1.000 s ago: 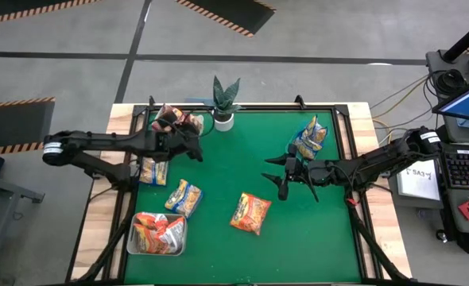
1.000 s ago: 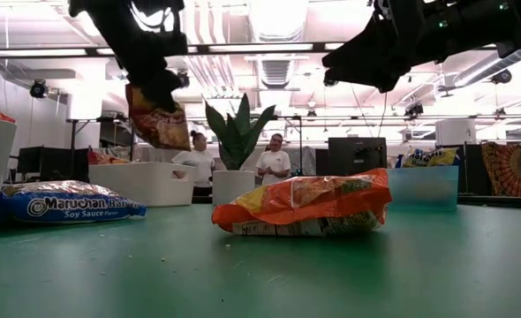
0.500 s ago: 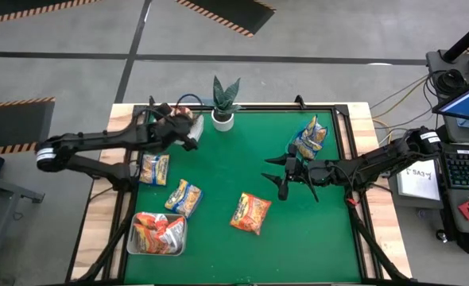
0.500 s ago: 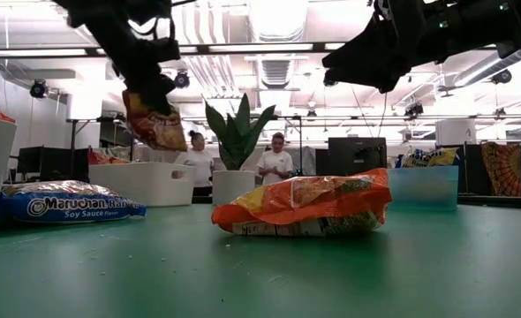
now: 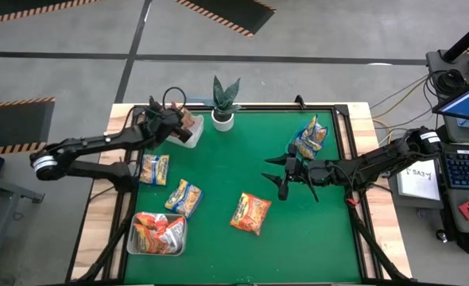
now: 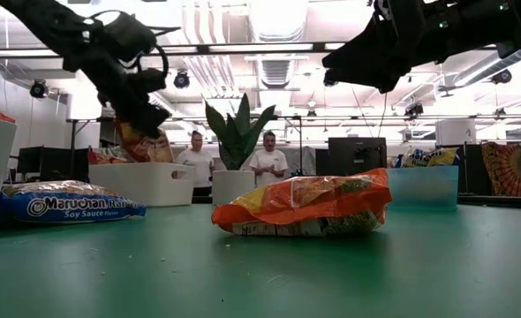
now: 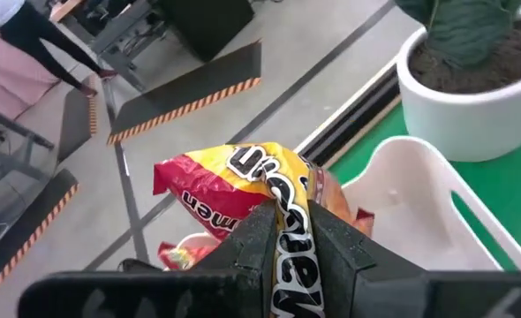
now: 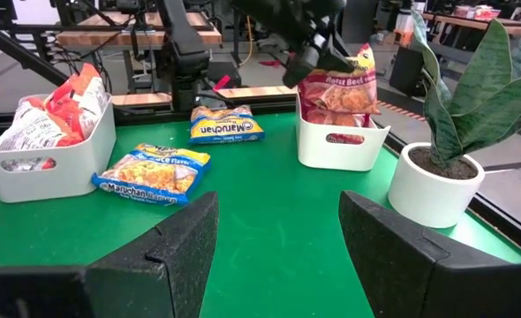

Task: Sort Maruchan noodles
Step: Put the red noodle pack into the white bin

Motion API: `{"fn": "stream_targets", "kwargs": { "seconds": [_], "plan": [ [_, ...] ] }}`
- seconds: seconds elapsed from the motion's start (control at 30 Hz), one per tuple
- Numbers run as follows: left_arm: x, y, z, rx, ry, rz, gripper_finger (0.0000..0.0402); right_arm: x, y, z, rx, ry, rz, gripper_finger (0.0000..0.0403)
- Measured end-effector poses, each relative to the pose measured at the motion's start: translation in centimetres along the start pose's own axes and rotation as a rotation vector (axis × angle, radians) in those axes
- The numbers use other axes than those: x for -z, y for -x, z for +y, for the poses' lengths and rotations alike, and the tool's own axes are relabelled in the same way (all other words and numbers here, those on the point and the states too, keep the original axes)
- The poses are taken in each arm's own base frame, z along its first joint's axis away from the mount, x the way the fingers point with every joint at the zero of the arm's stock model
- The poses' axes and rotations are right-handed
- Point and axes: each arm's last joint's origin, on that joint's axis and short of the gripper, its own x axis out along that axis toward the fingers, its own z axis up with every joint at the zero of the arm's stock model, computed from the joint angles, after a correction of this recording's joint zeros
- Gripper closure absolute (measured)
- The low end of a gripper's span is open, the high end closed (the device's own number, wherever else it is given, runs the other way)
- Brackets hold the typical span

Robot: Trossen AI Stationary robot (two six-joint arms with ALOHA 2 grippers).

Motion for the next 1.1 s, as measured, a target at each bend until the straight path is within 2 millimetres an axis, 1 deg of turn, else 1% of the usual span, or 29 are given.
{"fn": "stream_targets", "kwargs": {
  "seconds": [0.2,0.47,0.7,0.8,0.9,1.1],
  "plan": [
    [0.1,-1.4,-0.9,0.039,-0.008,0.015,0.0365,0.0,0.0,0.0,0.0,0.0,0.0,0.0179],
    [1.5,-3.5,-2.7,0.053,-0.075,0.119,0.0365,0.0,0.0,0.0,0.0,-0.001,0.0,0.0179],
    [2.1,-4.2,-3.3,0.054,-0.077,0.154,0.0362,0.0,0.0,0.0,0.0,0.0,0.0,0.0179],
    [2.1,-4.3,-3.4,0.053,-0.073,0.155,0.0349,0.0,0.0,0.0,0.0,-0.001,0.0,0.0179],
    [2.1,-4.3,-3.4,0.053,-0.072,0.155,0.0327,0.0,0.0,0.0,0.0,0.0,0.0,0.0179],
    [2.1,-4.3,-3.4,0.051,-0.06,0.155,0.0266,0.0,0.0,0.0,0.0,-0.001,0.0,0.0179]
  ]
}}
